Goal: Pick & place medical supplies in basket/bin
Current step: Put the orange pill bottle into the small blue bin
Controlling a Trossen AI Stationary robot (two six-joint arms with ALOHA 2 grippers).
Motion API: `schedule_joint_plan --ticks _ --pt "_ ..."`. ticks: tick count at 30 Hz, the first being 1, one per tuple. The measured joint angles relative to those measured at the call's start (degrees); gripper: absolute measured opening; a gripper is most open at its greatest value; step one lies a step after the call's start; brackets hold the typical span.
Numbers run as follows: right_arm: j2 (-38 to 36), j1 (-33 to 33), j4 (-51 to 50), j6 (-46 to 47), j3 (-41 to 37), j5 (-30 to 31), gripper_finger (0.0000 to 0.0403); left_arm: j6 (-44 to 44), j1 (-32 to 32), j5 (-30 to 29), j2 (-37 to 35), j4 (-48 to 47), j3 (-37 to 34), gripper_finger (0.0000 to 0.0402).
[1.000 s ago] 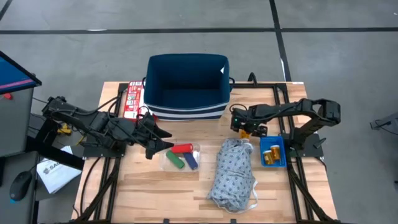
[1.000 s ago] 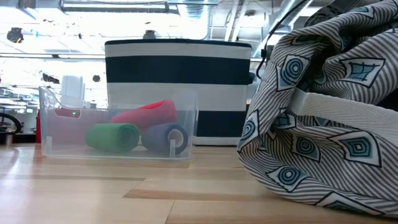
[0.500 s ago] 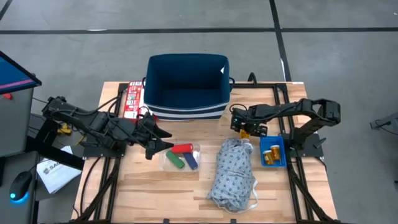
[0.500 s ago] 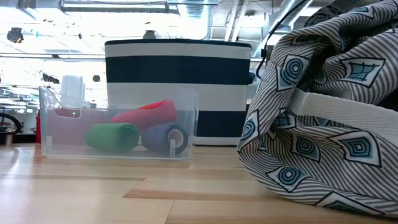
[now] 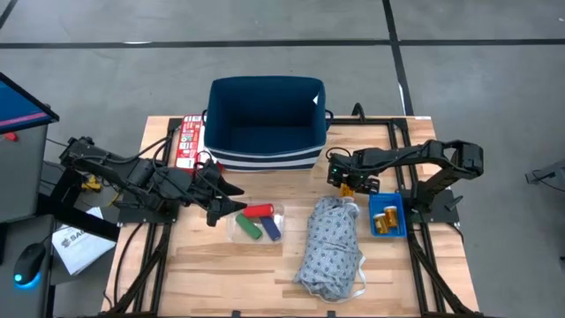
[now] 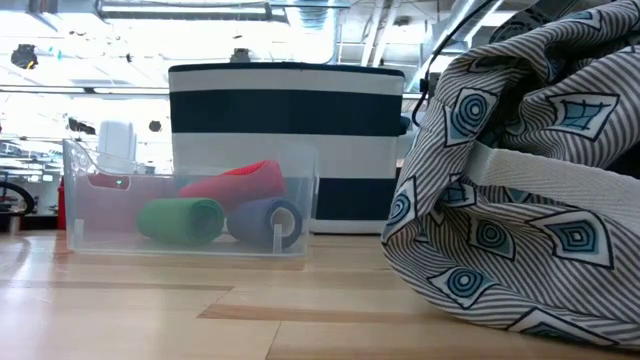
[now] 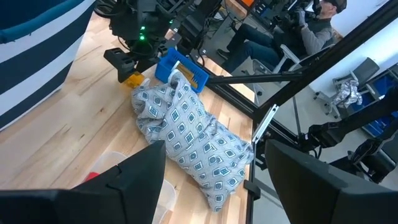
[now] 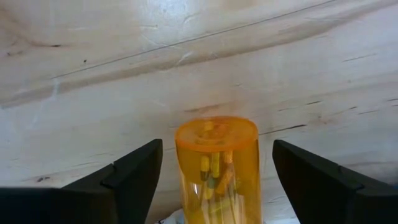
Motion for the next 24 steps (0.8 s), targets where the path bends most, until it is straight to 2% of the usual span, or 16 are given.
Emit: schedule_joint_plan --ticks 4,17,24 --pt "0.0 0.0 0.0 0.0 0.0 0.0 0.0286 0.0 0.0 0.0 0.0 0.0 0.0 0.0266" --pt "0.0 0.0 0.5 0.0 0.0 0.0 0.0189 0.0 0.0 0.0 0.0 0.0 0.0 0.0266" --pt "0.0 0.0 0.9 0.1 0.6 0.0 0.0178 0.0 0.0 0.0 0.0 0.0 0.0 0.0266"
